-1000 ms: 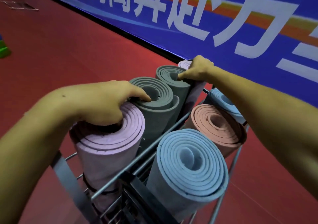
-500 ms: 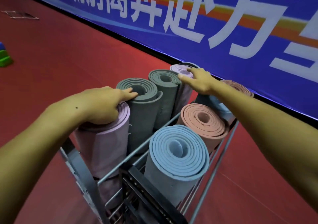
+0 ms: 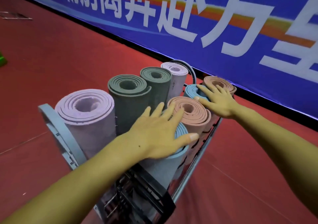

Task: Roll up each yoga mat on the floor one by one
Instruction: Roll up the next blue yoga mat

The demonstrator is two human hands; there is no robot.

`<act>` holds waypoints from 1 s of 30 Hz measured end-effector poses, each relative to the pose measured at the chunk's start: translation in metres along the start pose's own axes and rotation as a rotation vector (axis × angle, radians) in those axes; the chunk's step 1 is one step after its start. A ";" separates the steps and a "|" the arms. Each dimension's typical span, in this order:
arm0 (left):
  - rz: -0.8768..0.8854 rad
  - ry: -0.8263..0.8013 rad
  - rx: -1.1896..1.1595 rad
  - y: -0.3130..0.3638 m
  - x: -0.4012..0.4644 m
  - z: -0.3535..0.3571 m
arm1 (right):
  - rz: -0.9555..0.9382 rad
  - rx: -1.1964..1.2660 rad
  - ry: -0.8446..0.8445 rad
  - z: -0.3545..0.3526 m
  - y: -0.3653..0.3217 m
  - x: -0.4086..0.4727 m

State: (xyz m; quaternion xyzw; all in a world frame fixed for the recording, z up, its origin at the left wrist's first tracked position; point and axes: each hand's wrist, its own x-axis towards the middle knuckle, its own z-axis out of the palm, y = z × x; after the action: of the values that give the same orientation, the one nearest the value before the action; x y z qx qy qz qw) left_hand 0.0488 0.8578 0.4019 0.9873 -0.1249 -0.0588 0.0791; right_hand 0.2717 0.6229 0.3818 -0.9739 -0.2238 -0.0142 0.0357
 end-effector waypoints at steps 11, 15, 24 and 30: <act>0.015 0.157 -0.033 -0.004 0.001 -0.008 | -0.092 0.121 0.132 -0.006 -0.017 -0.016; 0.024 0.212 -0.160 -0.014 0.000 -0.003 | -0.223 0.186 0.159 -0.014 -0.040 -0.037; 0.082 0.236 -0.267 0.004 -0.001 -0.025 | -0.265 0.143 0.098 -0.034 -0.073 -0.107; 0.035 0.206 -0.217 0.043 -0.005 -0.023 | -0.217 0.093 0.104 -0.036 -0.058 -0.158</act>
State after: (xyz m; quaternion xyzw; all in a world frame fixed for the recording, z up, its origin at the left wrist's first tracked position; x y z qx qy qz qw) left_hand 0.0371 0.8208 0.4320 0.9714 -0.1261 0.0309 0.1990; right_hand 0.1035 0.6039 0.4141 -0.9393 -0.3259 -0.0581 0.0904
